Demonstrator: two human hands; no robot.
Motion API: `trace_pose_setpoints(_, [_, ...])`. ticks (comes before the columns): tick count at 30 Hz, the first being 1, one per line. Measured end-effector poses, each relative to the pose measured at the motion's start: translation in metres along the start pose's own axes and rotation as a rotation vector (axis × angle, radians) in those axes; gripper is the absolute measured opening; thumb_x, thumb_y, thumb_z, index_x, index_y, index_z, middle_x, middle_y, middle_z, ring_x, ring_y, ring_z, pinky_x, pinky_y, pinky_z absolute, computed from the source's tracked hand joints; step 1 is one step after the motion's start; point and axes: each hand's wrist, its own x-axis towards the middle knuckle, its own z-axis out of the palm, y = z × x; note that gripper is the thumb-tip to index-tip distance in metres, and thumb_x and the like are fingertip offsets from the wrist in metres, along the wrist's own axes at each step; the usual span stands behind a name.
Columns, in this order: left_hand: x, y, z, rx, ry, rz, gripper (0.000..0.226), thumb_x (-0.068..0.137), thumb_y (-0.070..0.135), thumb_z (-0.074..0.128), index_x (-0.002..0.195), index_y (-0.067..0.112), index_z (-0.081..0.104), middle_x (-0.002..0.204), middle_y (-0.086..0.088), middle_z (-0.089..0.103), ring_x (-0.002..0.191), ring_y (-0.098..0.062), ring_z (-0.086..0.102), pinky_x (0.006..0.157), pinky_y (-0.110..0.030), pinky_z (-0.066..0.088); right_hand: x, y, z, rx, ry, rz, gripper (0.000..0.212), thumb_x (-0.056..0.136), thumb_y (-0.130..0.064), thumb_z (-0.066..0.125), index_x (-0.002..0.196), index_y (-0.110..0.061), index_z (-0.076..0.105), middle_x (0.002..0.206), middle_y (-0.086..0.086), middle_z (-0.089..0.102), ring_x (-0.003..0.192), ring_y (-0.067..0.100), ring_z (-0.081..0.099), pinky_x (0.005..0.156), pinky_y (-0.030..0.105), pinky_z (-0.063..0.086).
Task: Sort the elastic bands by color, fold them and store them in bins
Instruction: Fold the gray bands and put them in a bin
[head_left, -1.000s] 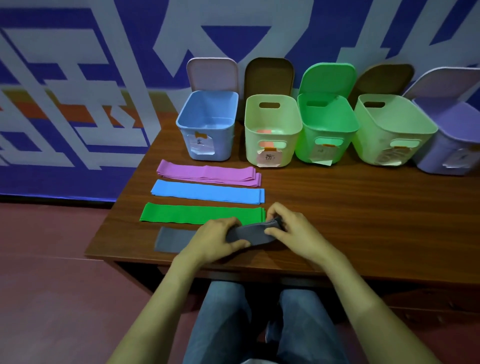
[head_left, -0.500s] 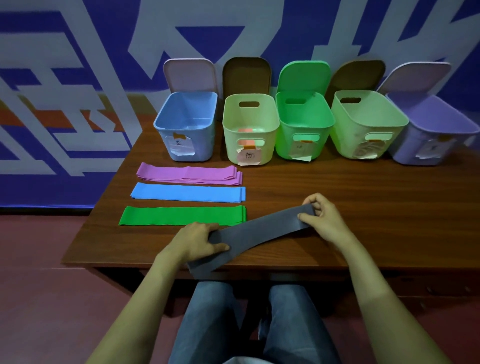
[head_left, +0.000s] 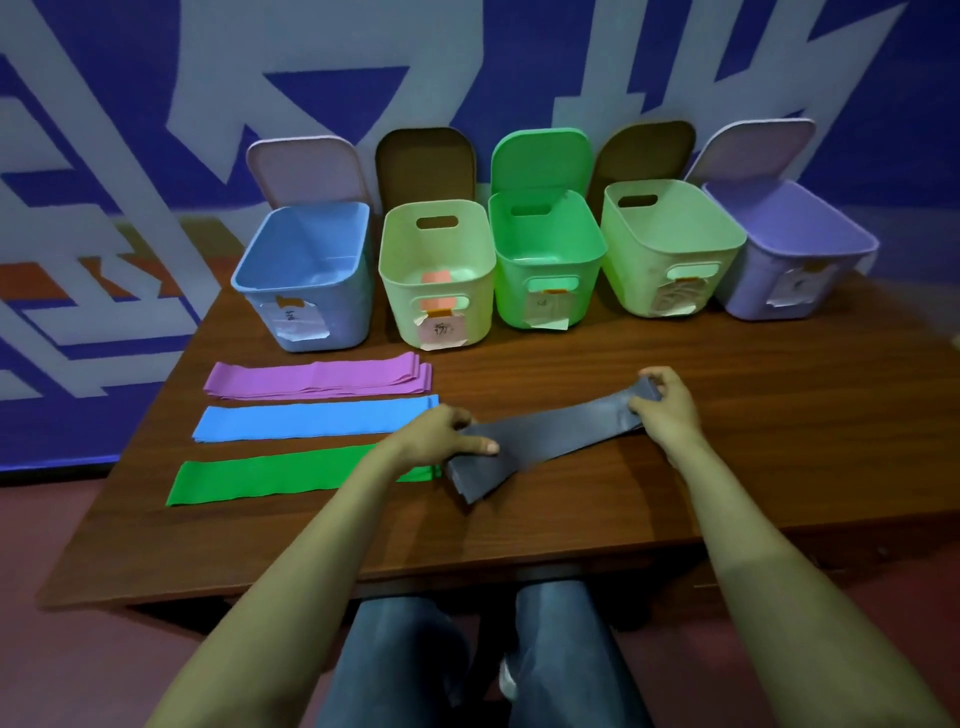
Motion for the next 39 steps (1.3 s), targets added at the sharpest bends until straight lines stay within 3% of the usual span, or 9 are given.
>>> trace_pose_setpoints(2, [0.026, 0.005, -0.002, -0.043, -0.029, -0.004, 0.024, 0.078, 0.032, 0.075, 0.08, 0.015, 0.059, 0.072, 0.004, 0.055, 0.067, -0.007, 0.053, 0.059, -0.018, 0.041, 0.013, 0.002, -0.007, -0.044, 0.031, -0.011, 0.038, 0.087, -0.002, 0.054, 0.119, -0.02, 0.053, 0.115, 0.004, 0.051, 0.095, 0.02, 0.051, 0.071, 0.031, 0.041])
trace_pose_setpoints(4, [0.046, 0.007, -0.004, -0.006, -0.04, -0.001, 0.035, 0.075, 0.035, 0.077, 0.099, 0.015, 0.061, 0.087, 0.004, 0.057, 0.084, -0.013, 0.054, 0.067, -0.023, 0.043, 0.025, 0.005, -0.014, -0.088, 0.056, -0.02, 0.036, 0.086, 0.0, 0.053, 0.117, -0.02, 0.054, 0.118, 0.008, 0.055, 0.096, 0.027, 0.056, 0.069, 0.032, 0.043])
trace_pose_setpoints(10, [0.079, 0.011, 0.008, 0.152, 0.044, -0.007, 0.039, 0.077, 0.038, 0.074, 0.107, 0.015, 0.064, 0.108, -0.002, 0.062, 0.096, -0.017, 0.056, 0.074, -0.026, 0.045, 0.039, 0.03, -0.019, -0.3, 0.105, -0.032, 0.04, 0.087, -0.009, 0.057, 0.126, -0.015, 0.05, 0.127, 0.013, 0.051, 0.117, 0.032, 0.047, 0.087, 0.038, 0.042])
trace_pose_setpoints(15, [0.077, 0.004, 0.016, 0.493, 0.199, 0.103, 0.049, 0.081, 0.045, 0.067, 0.119, 0.016, 0.058, 0.113, -0.007, 0.052, 0.106, -0.027, 0.05, 0.091, -0.037, 0.044, 0.034, 0.04, -0.015, -0.451, 0.185, -0.107, 0.046, 0.087, -0.018, 0.057, 0.132, -0.018, 0.049, 0.136, 0.008, 0.044, 0.126, 0.029, 0.034, 0.104, 0.043, 0.03])
trace_pose_setpoints(20, [0.06, -0.001, 0.028, 0.557, 0.076, 0.206, 0.099, 0.063, 0.083, 0.049, 0.14, 0.022, 0.038, 0.137, 0.002, 0.043, 0.123, -0.019, 0.04, 0.105, -0.038, 0.035, 0.034, 0.05, -0.013, -0.439, 0.152, -0.125, 0.035, 0.092, -0.021, 0.05, 0.126, -0.018, 0.055, 0.134, 0.006, 0.045, 0.125, 0.026, 0.036, 0.105, 0.041, 0.028])
trace_pose_setpoints(26, [0.057, -0.004, 0.017, 0.533, 0.129, 0.265, 0.066, 0.081, 0.044, 0.067, 0.138, 0.022, 0.042, 0.14, 0.002, 0.046, 0.126, -0.016, 0.043, 0.103, -0.027, 0.037, 0.034, 0.05, -0.017, -0.419, 0.137, -0.138, 0.034, 0.092, -0.021, 0.05, 0.125, -0.016, 0.056, 0.133, 0.006, 0.045, 0.125, 0.026, 0.036, 0.105, 0.038, 0.028])
trace_pose_setpoints(32, [0.059, -0.002, 0.02, 0.376, 0.067, 0.148, 0.068, 0.081, 0.041, 0.069, 0.139, 0.02, 0.041, 0.144, 0.0, 0.039, 0.133, -0.018, 0.034, 0.111, -0.031, 0.03, 0.034, 0.051, -0.018, -0.433, 0.101, -0.149, 0.036, 0.094, -0.019, 0.048, 0.129, -0.016, 0.055, 0.14, 0.005, 0.041, 0.131, 0.024, 0.033, 0.108, 0.038, 0.025])
trace_pose_setpoints(37, [0.045, 0.006, 0.052, 0.14, 0.586, -0.124, 0.051, 0.09, 0.02, 0.061, 0.135, 0.005, 0.041, 0.137, -0.014, 0.042, 0.127, -0.03, 0.038, 0.104, -0.037, 0.034, 0.028, 0.052, -0.016, -0.484, 0.164, -0.233, 0.035, 0.092, -0.016, 0.052, 0.126, -0.014, 0.057, 0.141, 0.01, 0.039, 0.132, 0.028, 0.031, 0.108, 0.043, 0.028])
trace_pose_setpoints(39, [0.049, 0.012, 0.058, 0.112, 0.603, -0.312, 0.049, 0.09, 0.015, 0.06, 0.13, -0.002, 0.039, 0.134, -0.022, 0.04, 0.124, -0.037, 0.037, 0.102, -0.041, 0.034, 0.026, 0.052, -0.015, -0.497, 0.199, -0.268, 0.029, 0.09, -0.014, 0.055, 0.119, -0.013, 0.06, 0.138, 0.011, 0.041, 0.131, 0.029, 0.032, 0.107, 0.043, 0.03])
